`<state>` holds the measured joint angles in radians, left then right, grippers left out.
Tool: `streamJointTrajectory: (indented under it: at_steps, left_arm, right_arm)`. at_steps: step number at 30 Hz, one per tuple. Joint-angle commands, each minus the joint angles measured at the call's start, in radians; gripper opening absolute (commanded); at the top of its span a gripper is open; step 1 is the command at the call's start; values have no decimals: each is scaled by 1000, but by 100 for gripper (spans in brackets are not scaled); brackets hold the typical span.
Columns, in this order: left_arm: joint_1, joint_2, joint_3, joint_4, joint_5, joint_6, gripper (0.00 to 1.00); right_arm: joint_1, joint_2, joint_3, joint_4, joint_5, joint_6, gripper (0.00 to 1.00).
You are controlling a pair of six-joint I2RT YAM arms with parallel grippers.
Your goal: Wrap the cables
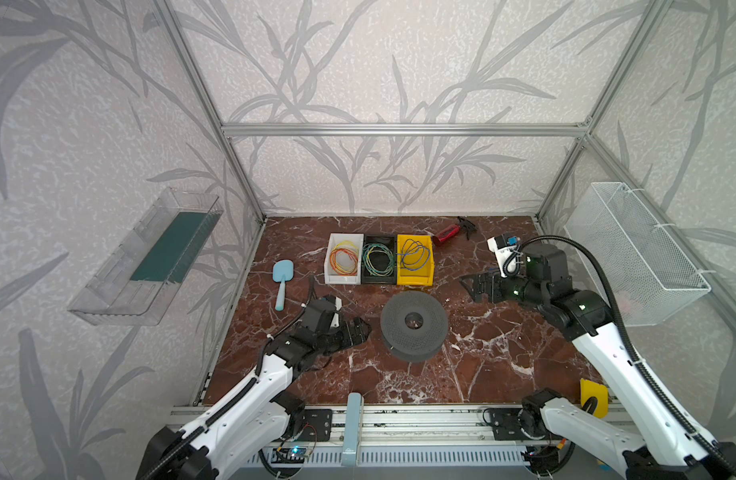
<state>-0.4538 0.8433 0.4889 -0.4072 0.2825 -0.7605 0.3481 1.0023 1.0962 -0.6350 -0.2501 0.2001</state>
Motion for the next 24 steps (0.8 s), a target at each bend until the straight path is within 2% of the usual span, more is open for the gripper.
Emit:
streamJointTrajectory:
  at_steps: [1,3,5,7,9,10,12,13,16,18,20,22,24]
  left_arm:
    - [6,-22,133,-237,-202,91,99]
    - [9,0,210,-270,-326,143,99]
    - [13,27,258,-220,-414,229,99]
    - [32,58,282,-89,-479,345,99]
    - [74,98,267,77,-486,459,99]
    - [102,123,258,149,-483,500,99]
    - [135,156,224,270,-550,533,99]
    - [148,164,192,341,-572,579,99]
    - [182,175,75,521,-778,617,98]
    - [240,220,-15,690,-765,639,98]
    - [281,311,-87,839,-748,663,97]
    - [295,389,-118,925,-787,682,97]
    - [318,426,-138,1009,-763,680,97]
  right_arm:
    - [4,68,41,-8,83,-75,99]
    - [7,63,11,78,152,-108,99]
    - [8,19,-98,284,227,-163,99]
    - [6,-13,-249,589,251,-275,99]
    - [-14,30,-261,639,251,-352,99]
    - [-33,60,-233,608,281,-347,99]
    - [-95,86,-228,604,307,-318,99]
    - [-132,88,-280,678,309,-290,99]
    - [-190,101,-449,917,288,-242,99]
    - [-190,123,-544,1038,299,-264,99]
    - [-190,153,-605,1096,382,-234,99]
    - [-192,200,-633,1134,390,-244,99]
    - [-192,254,-663,1193,389,-254,99]
